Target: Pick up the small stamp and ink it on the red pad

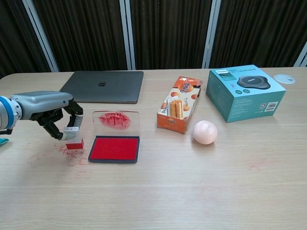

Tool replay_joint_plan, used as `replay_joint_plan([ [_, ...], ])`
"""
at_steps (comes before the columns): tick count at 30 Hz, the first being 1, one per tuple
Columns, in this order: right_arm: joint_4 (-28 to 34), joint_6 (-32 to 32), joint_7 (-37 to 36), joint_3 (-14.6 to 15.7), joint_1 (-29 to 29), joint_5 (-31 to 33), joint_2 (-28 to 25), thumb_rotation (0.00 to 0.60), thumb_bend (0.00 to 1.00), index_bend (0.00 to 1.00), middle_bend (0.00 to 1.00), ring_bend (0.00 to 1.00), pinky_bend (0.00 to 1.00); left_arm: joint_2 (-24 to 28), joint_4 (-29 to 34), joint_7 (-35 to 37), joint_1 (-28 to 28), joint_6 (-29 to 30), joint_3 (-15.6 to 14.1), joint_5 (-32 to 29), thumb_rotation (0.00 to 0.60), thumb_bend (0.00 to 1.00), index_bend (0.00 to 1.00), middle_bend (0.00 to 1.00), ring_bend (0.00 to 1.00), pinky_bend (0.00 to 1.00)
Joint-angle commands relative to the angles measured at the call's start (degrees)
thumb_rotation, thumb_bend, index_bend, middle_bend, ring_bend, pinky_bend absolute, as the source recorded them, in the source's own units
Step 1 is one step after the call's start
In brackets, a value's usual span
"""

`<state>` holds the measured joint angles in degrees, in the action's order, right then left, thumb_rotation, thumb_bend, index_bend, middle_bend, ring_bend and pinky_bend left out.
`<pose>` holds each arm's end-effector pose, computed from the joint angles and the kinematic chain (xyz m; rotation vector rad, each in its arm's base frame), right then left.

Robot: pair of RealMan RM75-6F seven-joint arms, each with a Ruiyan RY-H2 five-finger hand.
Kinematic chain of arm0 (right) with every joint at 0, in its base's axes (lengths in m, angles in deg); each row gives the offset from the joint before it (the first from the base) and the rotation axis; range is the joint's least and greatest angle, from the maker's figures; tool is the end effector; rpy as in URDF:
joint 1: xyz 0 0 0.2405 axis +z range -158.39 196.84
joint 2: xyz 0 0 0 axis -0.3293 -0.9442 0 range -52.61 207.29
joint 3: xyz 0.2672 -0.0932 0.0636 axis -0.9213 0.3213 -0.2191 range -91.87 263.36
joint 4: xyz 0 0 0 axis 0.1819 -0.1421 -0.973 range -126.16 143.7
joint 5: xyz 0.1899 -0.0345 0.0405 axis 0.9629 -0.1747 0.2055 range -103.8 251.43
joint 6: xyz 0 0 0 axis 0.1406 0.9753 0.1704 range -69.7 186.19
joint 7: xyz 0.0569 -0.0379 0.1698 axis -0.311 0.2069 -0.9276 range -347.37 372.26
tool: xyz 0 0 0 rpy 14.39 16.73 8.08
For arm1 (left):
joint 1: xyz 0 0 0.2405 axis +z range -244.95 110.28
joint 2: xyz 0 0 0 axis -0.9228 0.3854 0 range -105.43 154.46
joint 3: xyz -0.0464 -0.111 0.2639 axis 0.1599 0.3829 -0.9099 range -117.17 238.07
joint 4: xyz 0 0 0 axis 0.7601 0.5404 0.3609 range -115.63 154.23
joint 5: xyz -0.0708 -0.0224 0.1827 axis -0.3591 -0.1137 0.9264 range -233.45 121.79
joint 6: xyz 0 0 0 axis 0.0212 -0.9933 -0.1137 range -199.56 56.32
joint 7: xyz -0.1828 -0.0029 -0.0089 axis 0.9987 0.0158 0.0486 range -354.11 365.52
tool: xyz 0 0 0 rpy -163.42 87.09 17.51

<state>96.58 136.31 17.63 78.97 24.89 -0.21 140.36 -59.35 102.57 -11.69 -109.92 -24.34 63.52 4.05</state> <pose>-0.3846 -0.2376 0.2103 1.2784 -0.8891 0.6635 -0.2230 0.3854 -0.0201 -1.9659 -1.0408 -0.6634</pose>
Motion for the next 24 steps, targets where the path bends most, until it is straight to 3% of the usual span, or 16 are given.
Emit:
replay_joint_plan([
  [1, 0.1, 0.0, 0.1, 0.0, 0.0, 0.0, 0.0, 0.600, 0.00, 0.00, 0.00, 0.00, 0.00, -0.2, -1.4, 1.5, 0.7, -0.3, -0.5, 0.9, 0.600, 0.33, 0.56, 0.55, 0.88, 0.85],
  [14, -0.2, -0.4, 0.5, 0.1, 0.1, 0.4, 0.2, 0.600, 0.00, 0.00, 0.00, 0.00, 0.00, -3.1, -5.5, 3.4, 1.4, -1.2, -1.2, 2.9, 0.600, 0.33, 0.54, 0.54, 0.87, 0.84],
  [19, -0.3, -0.6, 0.6, 0.0, 0.2, 0.5, 0.3, 0.600, 0.00, 0.00, 0.00, 0.00, 0.00, -3.8, -6.4, 3.5, 1.8, -1.0, -1.2, 3.1, 0.600, 0.32, 0.51, 0.49, 0.87, 0.84],
  [24, -0.3, -0.6, 0.7, 0.1, 0.2, 0.6, 0.3, 0.600, 0.00, 0.00, 0.00, 0.00, 0.00, -3.8, -6.5, 4.1, 2.2, -0.5, -1.1, 4.0, 0.600, 0.25, 0.46, 0.44, 0.86, 0.83],
])
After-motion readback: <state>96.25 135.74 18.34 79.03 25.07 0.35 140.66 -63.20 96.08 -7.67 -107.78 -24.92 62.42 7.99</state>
